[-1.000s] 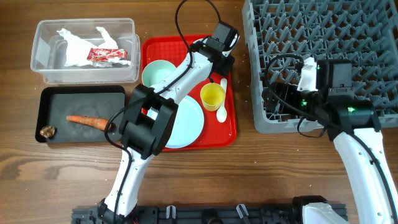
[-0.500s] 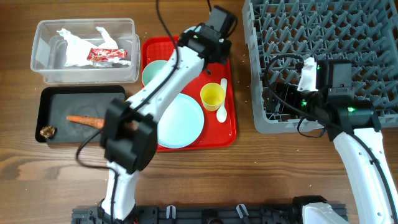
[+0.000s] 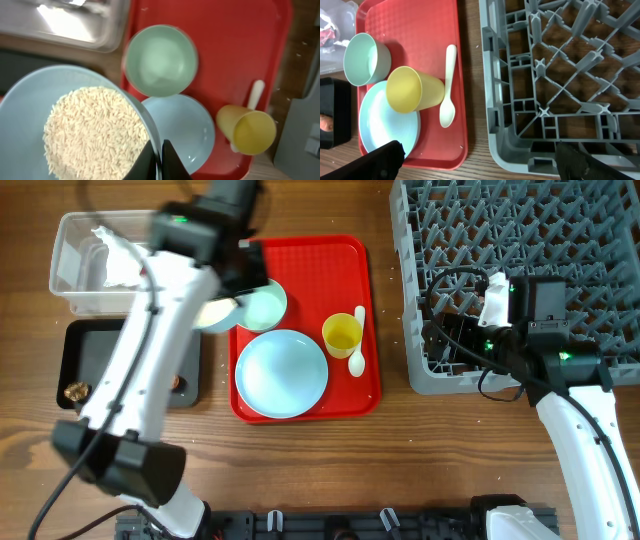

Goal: Sort waste into correct bins and load items into the dishwasher rack
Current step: 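Tip the rice bowl over the black tray to pour out rice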

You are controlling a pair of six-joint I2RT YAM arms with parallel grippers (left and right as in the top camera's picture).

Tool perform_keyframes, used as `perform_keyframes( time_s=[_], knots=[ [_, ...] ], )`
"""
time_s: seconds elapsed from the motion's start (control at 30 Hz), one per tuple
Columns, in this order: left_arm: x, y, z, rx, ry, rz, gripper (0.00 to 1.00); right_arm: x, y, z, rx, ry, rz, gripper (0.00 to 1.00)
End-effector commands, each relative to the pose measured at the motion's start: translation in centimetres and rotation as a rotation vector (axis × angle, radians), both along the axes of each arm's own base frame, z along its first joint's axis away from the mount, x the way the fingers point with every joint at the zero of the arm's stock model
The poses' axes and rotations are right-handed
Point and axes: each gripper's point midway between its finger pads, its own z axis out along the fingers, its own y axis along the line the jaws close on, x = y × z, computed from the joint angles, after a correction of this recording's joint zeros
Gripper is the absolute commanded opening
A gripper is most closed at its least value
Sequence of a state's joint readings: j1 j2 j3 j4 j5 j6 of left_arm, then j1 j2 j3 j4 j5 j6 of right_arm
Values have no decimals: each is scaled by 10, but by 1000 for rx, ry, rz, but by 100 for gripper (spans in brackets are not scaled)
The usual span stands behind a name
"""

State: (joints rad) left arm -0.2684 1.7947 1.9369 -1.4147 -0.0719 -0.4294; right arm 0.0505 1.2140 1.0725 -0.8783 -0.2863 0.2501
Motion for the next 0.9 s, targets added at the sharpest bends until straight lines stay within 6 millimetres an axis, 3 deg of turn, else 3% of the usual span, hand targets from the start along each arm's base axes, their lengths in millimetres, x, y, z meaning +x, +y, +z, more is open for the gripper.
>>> perform_keyframes(
  time_s=[0.0, 0.13, 0.2, 0.47, 0.7, 0.87],
  knots=[
    [-4, 35, 8, -86, 26, 103, 4, 4, -3, 3, -9, -9, -17, 100],
    [-9, 58, -6, -175, 84, 109, 4, 4, -3, 3, -9, -9, -17, 100],
    [-15, 71, -22, -205, 131, 134, 4, 4, -3, 3, -9, -8, -17, 100],
    [-19, 84, -67, -470, 123, 98, 4, 4, -3, 3, -11, -6, -13, 100],
    [-28, 106, -96, -715, 32, 86, 4, 3, -3, 3, -11, -2, -14, 100],
    [-37, 119, -98, -931, -121, 76, 4, 3, -3, 3, -11, -2, -14, 100]
  ],
)
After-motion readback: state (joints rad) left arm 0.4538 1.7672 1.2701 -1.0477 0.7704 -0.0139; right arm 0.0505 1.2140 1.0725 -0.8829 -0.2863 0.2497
